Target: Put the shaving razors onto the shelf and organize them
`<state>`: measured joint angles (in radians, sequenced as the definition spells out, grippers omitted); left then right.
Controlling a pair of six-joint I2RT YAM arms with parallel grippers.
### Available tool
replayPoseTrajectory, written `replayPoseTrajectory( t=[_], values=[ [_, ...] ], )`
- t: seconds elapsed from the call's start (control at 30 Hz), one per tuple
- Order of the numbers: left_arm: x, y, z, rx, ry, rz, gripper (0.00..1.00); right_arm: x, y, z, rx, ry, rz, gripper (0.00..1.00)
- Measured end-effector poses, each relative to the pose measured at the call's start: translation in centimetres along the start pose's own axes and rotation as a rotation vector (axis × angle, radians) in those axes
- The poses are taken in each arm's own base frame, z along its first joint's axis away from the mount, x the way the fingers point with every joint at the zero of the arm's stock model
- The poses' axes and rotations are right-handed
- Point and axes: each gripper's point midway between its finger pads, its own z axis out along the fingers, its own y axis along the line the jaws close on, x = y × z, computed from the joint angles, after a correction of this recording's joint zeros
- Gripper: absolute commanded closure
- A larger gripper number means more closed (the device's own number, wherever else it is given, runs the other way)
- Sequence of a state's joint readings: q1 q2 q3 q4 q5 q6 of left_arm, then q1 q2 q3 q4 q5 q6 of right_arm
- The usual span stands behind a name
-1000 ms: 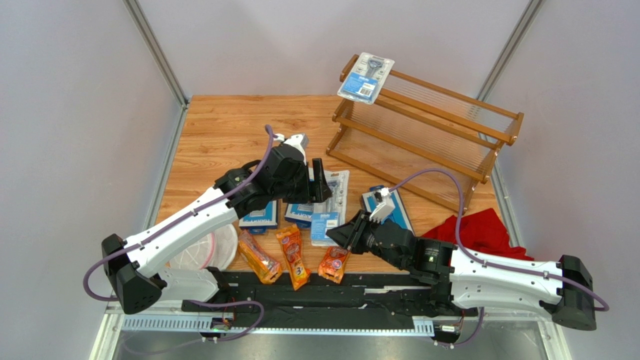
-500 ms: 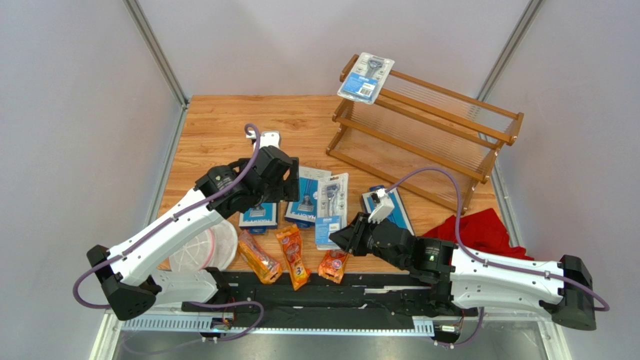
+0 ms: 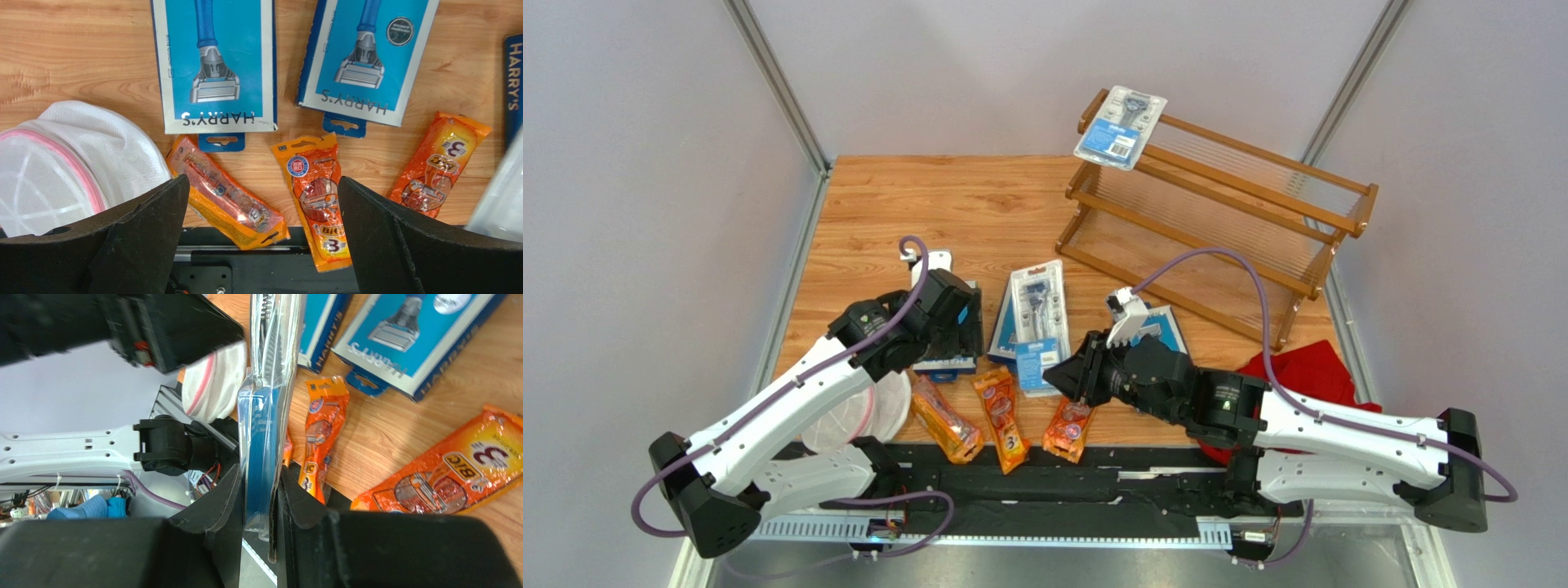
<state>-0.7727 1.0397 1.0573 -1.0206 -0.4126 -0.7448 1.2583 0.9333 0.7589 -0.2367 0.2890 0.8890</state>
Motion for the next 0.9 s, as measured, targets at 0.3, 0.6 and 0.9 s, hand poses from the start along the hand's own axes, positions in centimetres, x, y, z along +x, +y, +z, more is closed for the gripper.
replayPoseTrajectory(
  t=[0.3,0.6,0.9],
  values=[
    [1.4,1.2,0.3,0.000,0.008,-0.018,0.01,-4.1,4.9,-0.8,-0.054,-0.032,-0.096,1.00],
    [1.5,1.0,-0.2,0.036,0.002,-0.028,0.01,-7.0,6.8,-1.9,-0.055,-0.063,-0.144,1.00],
    [2.2,0.5,0.0,0.071,0.028,-0.029,0.01,-11.1,5.8,0.3,0.038,-0.051,-0.159,1.00]
  ],
)
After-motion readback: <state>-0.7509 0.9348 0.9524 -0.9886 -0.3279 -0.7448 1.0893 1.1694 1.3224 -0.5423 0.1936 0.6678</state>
